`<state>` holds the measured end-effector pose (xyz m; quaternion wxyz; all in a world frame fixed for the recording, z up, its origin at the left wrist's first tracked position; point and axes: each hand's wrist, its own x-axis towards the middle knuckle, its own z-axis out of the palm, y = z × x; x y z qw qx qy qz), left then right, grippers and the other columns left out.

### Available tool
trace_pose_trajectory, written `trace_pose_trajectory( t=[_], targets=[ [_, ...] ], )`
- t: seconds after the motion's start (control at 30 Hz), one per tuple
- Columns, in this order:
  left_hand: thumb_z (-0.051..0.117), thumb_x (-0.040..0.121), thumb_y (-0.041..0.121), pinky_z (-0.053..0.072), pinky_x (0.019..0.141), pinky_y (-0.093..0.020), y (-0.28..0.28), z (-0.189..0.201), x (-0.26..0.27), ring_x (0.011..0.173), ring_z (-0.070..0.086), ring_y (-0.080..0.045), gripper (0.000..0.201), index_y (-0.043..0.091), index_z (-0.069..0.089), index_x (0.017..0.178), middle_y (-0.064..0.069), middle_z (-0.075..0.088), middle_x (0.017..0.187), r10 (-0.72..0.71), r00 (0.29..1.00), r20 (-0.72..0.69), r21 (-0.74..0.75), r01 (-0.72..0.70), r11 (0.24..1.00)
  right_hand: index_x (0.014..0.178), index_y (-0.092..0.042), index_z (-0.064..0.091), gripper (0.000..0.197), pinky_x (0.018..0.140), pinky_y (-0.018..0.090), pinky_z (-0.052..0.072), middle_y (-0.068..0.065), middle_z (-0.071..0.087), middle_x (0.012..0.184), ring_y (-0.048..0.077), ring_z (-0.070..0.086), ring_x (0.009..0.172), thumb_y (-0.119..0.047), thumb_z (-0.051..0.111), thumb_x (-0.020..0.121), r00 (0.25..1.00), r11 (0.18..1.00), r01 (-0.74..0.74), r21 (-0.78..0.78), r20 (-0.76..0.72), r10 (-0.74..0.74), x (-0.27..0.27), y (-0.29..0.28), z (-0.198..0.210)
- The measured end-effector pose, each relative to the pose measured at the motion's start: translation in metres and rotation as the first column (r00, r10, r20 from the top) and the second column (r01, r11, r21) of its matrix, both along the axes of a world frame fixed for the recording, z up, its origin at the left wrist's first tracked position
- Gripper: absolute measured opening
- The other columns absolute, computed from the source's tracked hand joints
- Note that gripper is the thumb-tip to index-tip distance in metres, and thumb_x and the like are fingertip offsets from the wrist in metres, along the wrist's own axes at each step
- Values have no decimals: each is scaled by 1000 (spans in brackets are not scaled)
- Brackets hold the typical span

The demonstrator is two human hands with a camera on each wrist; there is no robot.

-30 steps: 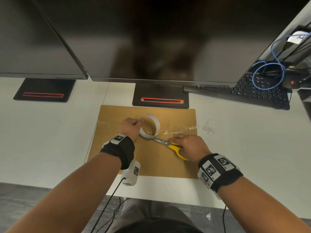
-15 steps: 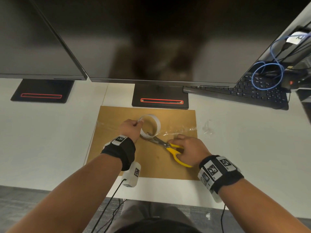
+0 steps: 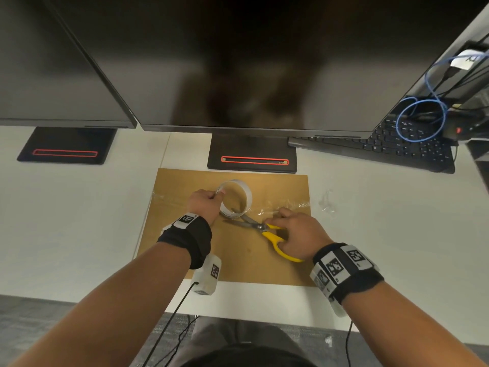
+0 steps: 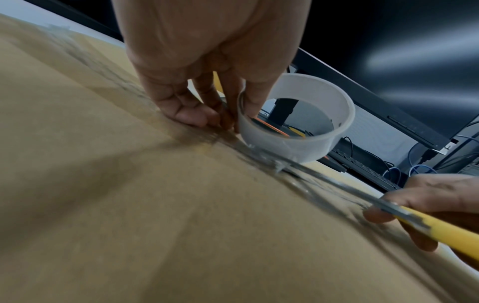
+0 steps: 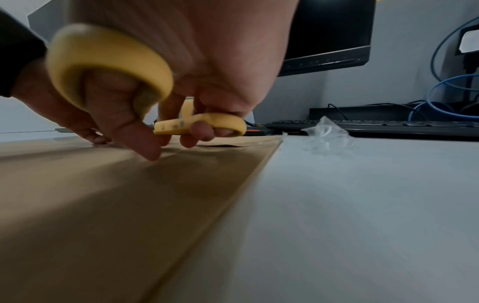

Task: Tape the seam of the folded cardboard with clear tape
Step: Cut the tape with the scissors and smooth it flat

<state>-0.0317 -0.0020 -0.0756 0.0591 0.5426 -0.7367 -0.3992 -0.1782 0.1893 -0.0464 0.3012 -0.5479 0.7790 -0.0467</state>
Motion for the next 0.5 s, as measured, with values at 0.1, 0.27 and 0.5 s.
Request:
trace_pose_trajectory(
  t=[0.1, 0.27, 0.5],
  targets=[
    [52, 92, 41, 42, 62, -30, 1, 2, 0, 69, 54, -25, 47, -1, 66, 76, -13, 62, 76, 8, 1000, -9, 10, -8, 1000, 137, -34, 48, 59, 86, 28, 47, -6, 52, 130, 22, 56, 111, -21, 58, 81, 998, 998, -40, 39, -50, 42, 3, -5, 3],
    [53, 91, 41, 33, 50, -26, 3, 2, 0, 59, 49, -21, 49, 0, 62, 66, -13, 58, 70, 6, 1000, -23, 24, -5, 1000, 139, -35, 45, 57, 90, 31, 48, -7, 50, 138, 21, 54, 117, -20, 54, 85, 991, 994, -86, 63, -98, 92, 4, -7, 5],
    [54, 91, 39, 27, 48, -26, 4, 3, -1, 55, 44, -19, 50, 7, 51, 53, -5, 48, 63, 2, 1000, -24, 3, -2, 1000, 139, -34, 45, 53, 90, 32, 48, -6, 52, 137, 21, 53, 118, -20, 51, 88, 987, 993, -107, 58, -110, 113, 6, -8, 3]
  ],
)
